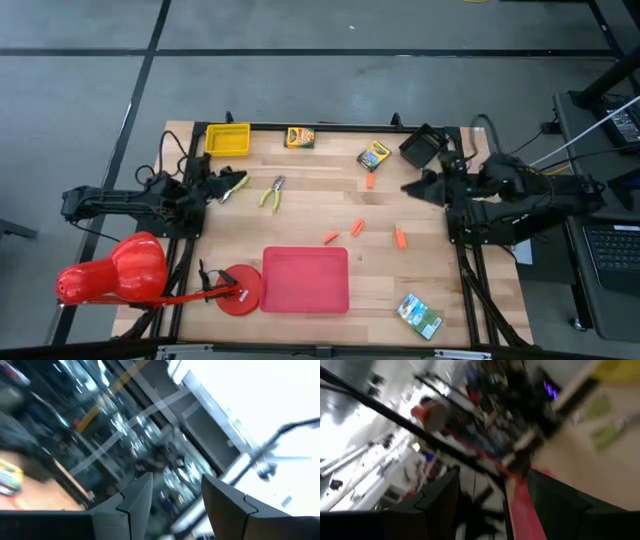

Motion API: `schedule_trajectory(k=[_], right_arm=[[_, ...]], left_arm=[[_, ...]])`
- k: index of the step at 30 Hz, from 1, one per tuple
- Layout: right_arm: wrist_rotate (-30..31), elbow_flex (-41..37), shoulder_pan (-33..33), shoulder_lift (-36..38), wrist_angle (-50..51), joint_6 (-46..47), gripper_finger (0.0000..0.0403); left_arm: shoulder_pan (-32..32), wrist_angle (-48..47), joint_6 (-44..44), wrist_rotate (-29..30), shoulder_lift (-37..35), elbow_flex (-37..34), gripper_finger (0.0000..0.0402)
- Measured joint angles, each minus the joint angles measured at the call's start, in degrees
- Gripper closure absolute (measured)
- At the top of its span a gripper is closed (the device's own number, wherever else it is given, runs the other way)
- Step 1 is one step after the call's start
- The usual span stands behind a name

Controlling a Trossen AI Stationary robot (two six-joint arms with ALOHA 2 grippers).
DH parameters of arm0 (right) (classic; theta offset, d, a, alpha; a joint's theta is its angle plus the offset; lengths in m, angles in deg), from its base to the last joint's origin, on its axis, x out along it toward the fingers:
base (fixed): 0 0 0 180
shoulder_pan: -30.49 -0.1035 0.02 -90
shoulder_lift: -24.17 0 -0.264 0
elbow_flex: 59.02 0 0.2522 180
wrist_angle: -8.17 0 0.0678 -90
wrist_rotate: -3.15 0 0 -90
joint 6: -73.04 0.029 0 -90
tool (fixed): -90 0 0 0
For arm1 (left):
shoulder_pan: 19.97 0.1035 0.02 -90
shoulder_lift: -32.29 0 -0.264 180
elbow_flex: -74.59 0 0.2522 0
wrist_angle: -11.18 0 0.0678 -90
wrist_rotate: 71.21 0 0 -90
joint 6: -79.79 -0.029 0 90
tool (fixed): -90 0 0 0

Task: Pick & Place School Supplies
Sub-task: Put the yellow crayon box into the pink bin

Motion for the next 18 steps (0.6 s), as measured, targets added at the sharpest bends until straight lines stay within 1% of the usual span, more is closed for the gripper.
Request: schedule_trajectory(k=[1, 3, 5, 8, 10, 13, 15, 18], right_arm=[[-1.17, 1.19, 0.0, -0.82, 2.5, 1.06, 0.016], [-4.78, 3.06, 0.02, -2.12, 9.6, 3.65, 0.016], [-11.03, 4.26, 0.0, -3.09, 18.64, 5.33, 0.016], [-20.32, 4.51, -0.69, -5.43, 29.64, 6.01, 0.016], [-23.71, 4.47, -1.73, -6.5, 35.76, 5.48, 0.016], [-27.15, 4.51, -2.74, -8.16, 39.72, 3.61, 0.016], [-29.31, 4.51, -3.24, -9.69, 40.5, 3.27, 0.016], [-33.96, 4.12, -3.83, -12.39, 41.1, 3.31, 0.016]], left_arm=[[-0.02, -1.35, 1.45, -1.5, 0.61, 0.4, 0.0233], [-0.02, -5.29, 5.13, -2.38, 2.58, 1.71, 0.0233], [0.0, -9.95, 6.98, -2.99, 5.13, 3.52, 0.0233], [-0.03, -15.0, 4.42, -3.8, 10.13, 7.1, 0.0233], [-0.02, -18.42, 0.46, -3.03, 13.8, 10.47, 0.0233], [-0.02, -28.17, -5.25, -1.51, 19.33, 17.67, 0.0233], [-0.02, -35.12, -8.41, -1.21, 23.27, 22.81, 0.0233], [-0.01, -40.83, -11.98, -1.45, 29.09, 29.1, 0.0233]])
